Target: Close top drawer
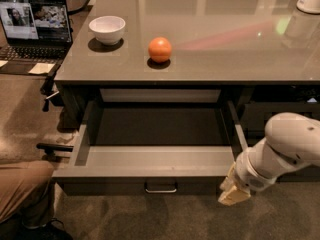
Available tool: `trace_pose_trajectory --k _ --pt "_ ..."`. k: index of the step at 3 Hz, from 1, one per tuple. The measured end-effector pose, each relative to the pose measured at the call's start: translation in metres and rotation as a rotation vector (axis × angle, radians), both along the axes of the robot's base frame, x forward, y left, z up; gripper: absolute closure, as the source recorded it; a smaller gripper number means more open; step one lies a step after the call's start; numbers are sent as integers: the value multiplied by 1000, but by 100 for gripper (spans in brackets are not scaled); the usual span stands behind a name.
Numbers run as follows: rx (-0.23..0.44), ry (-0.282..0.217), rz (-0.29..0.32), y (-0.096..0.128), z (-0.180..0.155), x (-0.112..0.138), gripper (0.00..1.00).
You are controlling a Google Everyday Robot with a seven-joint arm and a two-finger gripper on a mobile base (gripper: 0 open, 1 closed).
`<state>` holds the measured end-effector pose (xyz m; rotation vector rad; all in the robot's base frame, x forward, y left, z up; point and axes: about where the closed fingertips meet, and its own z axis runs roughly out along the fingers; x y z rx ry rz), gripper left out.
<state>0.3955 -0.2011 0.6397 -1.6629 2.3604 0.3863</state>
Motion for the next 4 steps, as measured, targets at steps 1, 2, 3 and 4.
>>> trace_pose_trajectory --k 1,2,3,4 --pt "0 -4 9 1 1 2 0" --pt "0 -33 76 11 5 33 0" --pt "0 -33 76 11 5 32 0" --pt "9 -42 150 26 -1 71 0"
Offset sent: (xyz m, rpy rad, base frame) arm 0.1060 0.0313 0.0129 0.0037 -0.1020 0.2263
